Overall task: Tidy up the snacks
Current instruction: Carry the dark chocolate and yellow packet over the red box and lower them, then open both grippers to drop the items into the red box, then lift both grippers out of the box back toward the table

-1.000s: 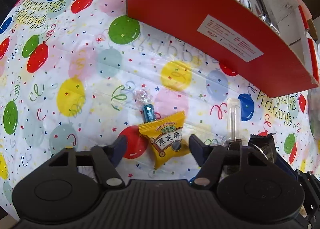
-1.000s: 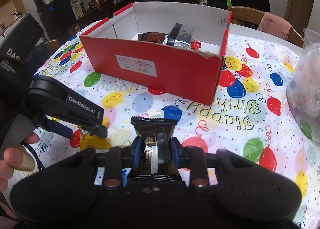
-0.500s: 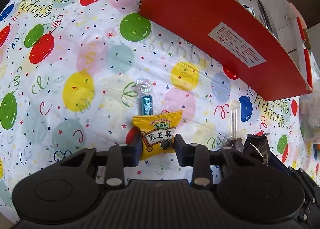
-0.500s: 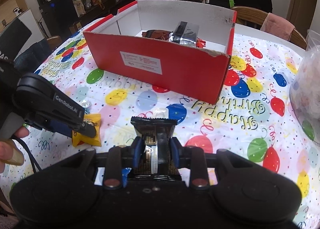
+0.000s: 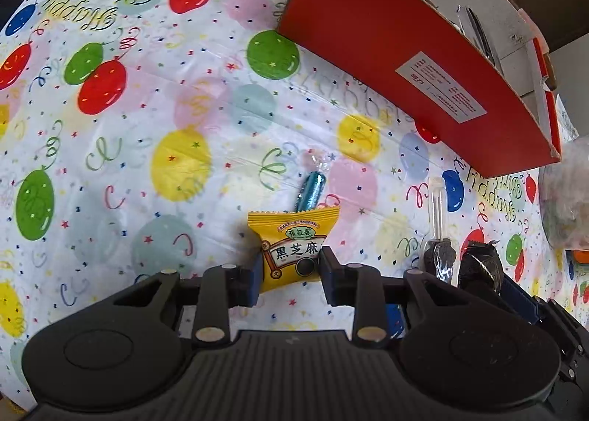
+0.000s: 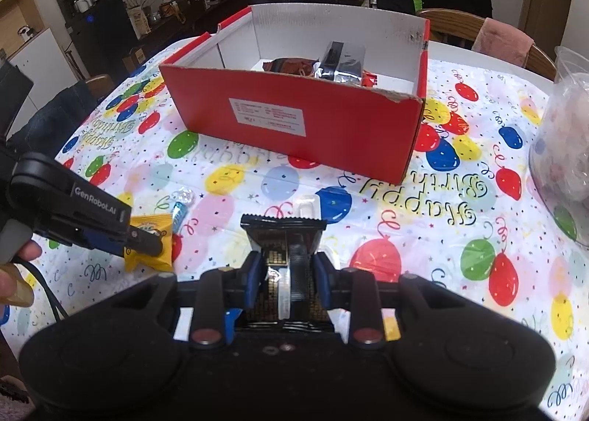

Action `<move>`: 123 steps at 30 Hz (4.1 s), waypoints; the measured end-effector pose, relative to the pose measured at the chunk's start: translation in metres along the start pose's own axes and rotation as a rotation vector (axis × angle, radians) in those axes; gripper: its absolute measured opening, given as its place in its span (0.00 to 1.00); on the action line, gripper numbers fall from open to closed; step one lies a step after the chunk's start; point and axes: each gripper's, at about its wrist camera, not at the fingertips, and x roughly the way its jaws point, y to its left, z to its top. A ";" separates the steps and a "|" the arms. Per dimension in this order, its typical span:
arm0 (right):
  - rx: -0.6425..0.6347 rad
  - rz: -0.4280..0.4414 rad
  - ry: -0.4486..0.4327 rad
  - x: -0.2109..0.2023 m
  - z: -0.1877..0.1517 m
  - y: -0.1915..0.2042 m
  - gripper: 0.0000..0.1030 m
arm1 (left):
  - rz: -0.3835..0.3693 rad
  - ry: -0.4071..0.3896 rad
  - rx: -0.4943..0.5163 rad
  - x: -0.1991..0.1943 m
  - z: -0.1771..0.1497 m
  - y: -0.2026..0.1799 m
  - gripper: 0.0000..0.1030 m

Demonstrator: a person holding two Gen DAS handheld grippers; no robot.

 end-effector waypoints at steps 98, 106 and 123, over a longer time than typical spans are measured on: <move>-0.027 0.031 -0.205 -0.054 0.115 -0.012 0.78 | -0.056 -0.367 0.397 -0.126 0.074 -0.089 0.63; -0.042 0.034 -0.145 -0.050 0.073 -0.003 0.85 | -0.007 -0.362 0.430 -0.111 0.028 -0.074 0.76; 0.006 -0.007 0.033 0.011 -0.021 -0.006 0.84 | 0.096 -0.192 0.459 -0.025 -0.029 -0.034 0.77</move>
